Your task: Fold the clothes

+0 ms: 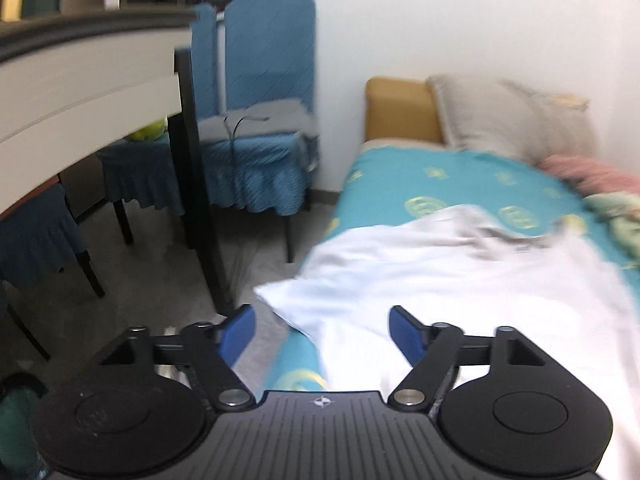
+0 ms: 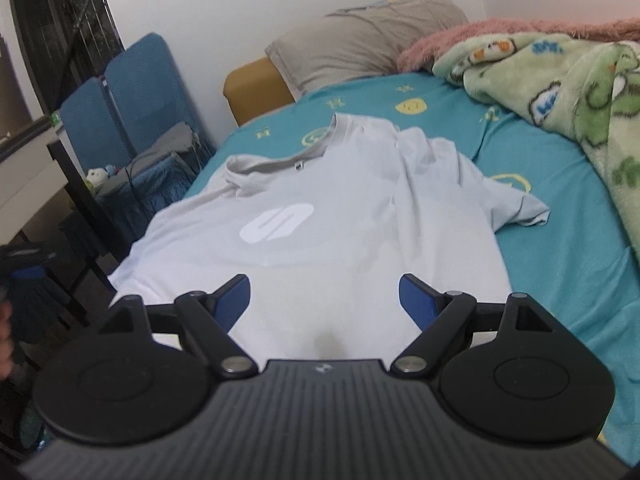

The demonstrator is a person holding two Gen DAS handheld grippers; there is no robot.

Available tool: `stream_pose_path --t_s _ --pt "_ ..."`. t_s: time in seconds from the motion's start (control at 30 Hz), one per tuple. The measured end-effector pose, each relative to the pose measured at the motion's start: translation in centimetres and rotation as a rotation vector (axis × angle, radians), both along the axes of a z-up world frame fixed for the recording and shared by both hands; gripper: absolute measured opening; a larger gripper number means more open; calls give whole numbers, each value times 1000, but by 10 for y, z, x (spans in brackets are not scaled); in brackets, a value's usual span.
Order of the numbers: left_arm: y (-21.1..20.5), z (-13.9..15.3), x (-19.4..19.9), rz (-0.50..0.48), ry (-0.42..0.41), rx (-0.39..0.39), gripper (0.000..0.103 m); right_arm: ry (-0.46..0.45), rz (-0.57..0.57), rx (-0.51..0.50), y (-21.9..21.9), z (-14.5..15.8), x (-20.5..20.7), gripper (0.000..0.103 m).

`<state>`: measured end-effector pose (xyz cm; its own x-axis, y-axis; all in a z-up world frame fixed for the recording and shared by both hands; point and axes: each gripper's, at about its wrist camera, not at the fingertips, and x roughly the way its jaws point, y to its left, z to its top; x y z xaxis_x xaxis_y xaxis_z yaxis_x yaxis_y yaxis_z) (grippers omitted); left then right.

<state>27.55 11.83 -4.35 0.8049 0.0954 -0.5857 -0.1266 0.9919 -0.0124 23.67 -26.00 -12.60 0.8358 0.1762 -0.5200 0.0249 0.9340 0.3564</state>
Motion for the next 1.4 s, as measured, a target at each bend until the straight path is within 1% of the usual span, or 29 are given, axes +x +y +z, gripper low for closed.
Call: stream_pose_path --t_s 0.1,0.17,0.23,0.3,0.33,0.4,0.47,0.53,0.6,0.7,0.77,0.83,0.9,1.0,1.07,1.13,1.17,1.23,1.4 --pt "-24 20 -58 -50 -29 -52 83 -17 -13 24 -6 8 -9 83" --pt "-38 26 -87 -79 -42 -71 85 -26 -23 46 -10 13 -17 83" --pt "-49 26 -114 -100 -61 -101 93 -36 -37 54 -14 17 -26 83" --pt "-59 18 -134 -106 -51 -145 94 -42 -52 50 -18 21 -34 83" --pt "-63 13 -140 -116 -37 -151 94 -38 -60 55 -21 21 -37 83" --pt "-71 6 -148 -150 -25 -129 94 -28 -76 72 -25 22 -43 83" --pt "-75 -1 -150 -156 -21 -92 97 -18 -88 110 -31 22 -47 83" --pt "-78 -7 -150 -163 -11 -86 97 -8 -96 159 -38 21 -49 83" --pt "-81 -13 -149 -169 0 -82 97 -1 -114 246 -48 19 -50 83" --pt "-84 -22 -146 -193 21 -96 97 7 -159 409 -70 10 -43 84" --pt "-86 -28 -145 -206 35 -104 98 25 -186 489 -83 1 -28 85" --pt "-85 -34 -141 -206 46 -117 98 58 -199 534 -96 -10 -2 85" --pt "-83 -40 -138 -202 50 -130 98 100 -208 559 -109 -23 25 85" --pt "-81 -50 -131 -192 78 -151 98 143 -245 595 -130 -46 55 84" --pt "-81 -56 -127 -192 93 -170 98 184 -282 614 -141 -66 70 85" --pt "-81 -58 -119 -185 91 -186 98 208 -307 621 -149 -83 82 85" --pt "-82 -60 -116 -181 90 -194 98 204 -318 624 -151 -90 85 84" --pt "-84 -63 -107 -175 97 -204 98 160 -328 633 -155 -96 91 85" --pt "-91 -73 -97 -183 110 -178 98 94 -362 643 -167 -107 116 85"
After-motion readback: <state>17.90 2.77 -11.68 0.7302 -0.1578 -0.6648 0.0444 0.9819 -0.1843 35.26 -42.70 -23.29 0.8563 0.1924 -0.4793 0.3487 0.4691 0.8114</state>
